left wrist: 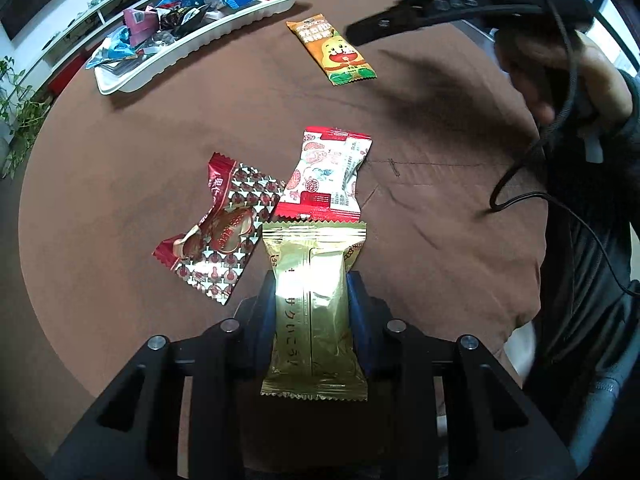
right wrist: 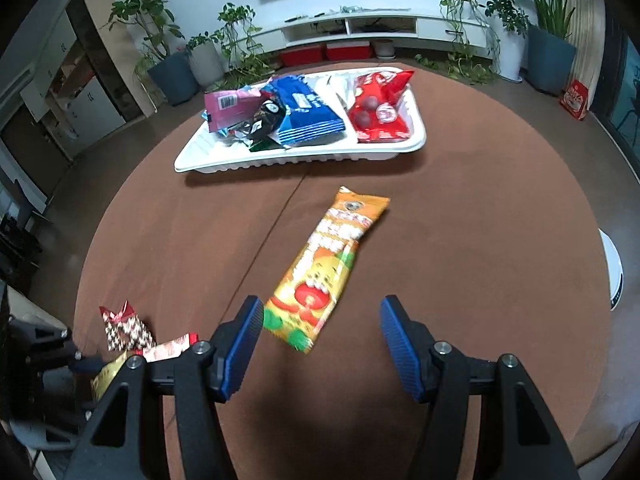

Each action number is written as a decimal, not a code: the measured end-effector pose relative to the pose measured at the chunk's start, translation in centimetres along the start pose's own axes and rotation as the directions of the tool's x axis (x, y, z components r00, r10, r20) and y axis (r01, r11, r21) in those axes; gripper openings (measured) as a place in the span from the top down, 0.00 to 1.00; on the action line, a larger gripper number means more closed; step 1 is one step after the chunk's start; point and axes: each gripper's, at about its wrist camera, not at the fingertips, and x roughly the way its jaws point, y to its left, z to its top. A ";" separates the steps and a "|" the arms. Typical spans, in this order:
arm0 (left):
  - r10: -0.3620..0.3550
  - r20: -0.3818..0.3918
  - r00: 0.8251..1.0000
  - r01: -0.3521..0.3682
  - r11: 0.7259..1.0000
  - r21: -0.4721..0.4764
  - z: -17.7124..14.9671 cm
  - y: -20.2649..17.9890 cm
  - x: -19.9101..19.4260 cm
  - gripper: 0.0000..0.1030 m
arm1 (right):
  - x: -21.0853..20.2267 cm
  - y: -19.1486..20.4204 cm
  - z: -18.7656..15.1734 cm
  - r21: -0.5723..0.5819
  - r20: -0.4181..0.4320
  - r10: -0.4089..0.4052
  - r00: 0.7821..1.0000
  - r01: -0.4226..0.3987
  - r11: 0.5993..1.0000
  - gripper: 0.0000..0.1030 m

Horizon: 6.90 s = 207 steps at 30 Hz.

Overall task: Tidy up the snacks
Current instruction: 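Grasp the gold packet with the left tool while the right tool grasps the orange stick packet, then carry gold packet with left tool while right tool carries orange packet into tray, then move both open tools back toward the remaining red-white candies on the table, then grasp the patterned red candy with the left tool while the right tool grasps the white-red candy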

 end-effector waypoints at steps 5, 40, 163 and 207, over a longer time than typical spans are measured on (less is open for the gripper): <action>-0.011 0.016 1.000 0.012 1.000 -0.020 -0.4 0.2 -0.2 0.70 | 2.8 1.1 2.0 0.015 -0.062 -0.041 0.997 0.042 0.999 0.38; -0.033 0.055 0.998 0.037 0.997 -0.067 -0.6 1.1 -1.3 0.71 | 0.3 0.1 -0.4 -0.132 -0.039 -0.044 0.998 0.039 0.991 0.88; 0.042 0.101 0.994 -0.069 0.958 0.278 2.0 3.8 -2.8 0.25 | -3.5 5.8 -6.9 -0.183 -0.016 0.219 0.975 -0.219 0.959 0.25; -0.049 0.033 0.998 0.045 0.992 0.118 1.0 5.9 -2.2 0.77 | 2.3 10.8 -5.3 -0.347 -0.107 0.114 0.988 -0.145 0.927 0.24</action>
